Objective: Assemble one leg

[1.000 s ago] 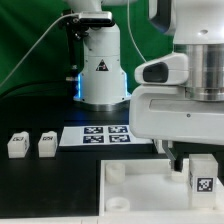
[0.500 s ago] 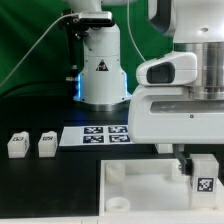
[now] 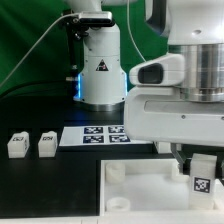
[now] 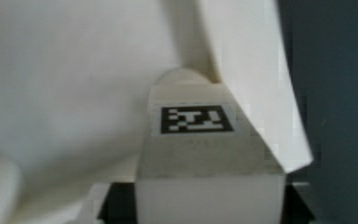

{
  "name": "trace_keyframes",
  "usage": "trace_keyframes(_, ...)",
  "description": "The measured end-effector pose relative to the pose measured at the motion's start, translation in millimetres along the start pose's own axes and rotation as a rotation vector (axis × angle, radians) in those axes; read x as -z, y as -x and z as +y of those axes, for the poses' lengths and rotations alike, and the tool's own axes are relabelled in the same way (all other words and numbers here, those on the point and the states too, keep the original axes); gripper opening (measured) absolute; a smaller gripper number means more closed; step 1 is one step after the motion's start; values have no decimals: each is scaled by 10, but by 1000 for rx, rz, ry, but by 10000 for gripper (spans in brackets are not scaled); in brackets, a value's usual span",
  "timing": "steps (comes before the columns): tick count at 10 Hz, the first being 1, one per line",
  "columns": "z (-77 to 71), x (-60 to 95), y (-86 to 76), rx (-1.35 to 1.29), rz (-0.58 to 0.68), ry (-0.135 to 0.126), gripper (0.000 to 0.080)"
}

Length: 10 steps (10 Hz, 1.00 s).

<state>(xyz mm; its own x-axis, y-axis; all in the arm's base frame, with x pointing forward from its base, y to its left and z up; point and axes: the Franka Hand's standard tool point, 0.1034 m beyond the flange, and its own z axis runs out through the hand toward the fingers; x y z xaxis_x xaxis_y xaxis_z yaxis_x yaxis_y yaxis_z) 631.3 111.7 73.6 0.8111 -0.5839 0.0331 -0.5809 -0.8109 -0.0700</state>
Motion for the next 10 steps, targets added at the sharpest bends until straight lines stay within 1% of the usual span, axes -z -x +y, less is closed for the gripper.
trace_keyframes(2,31,1,1,-418,-41,-4,295)
trace_keyframes(4,44,-6,7,-693,-57,-7,295)
trace_keyframes(5,35,-2,30,-846,-68,6,295)
trace_keyframes(6,23,0,42,-962,-71,12,295)
trace_keyframes(8,34,0,34,-1138,-85,8,295)
trace_keyframes(9,33,-4,37,-1151,-86,9,295)
trace_keyframes(10,33,-6,39,-1142,-86,9,404)
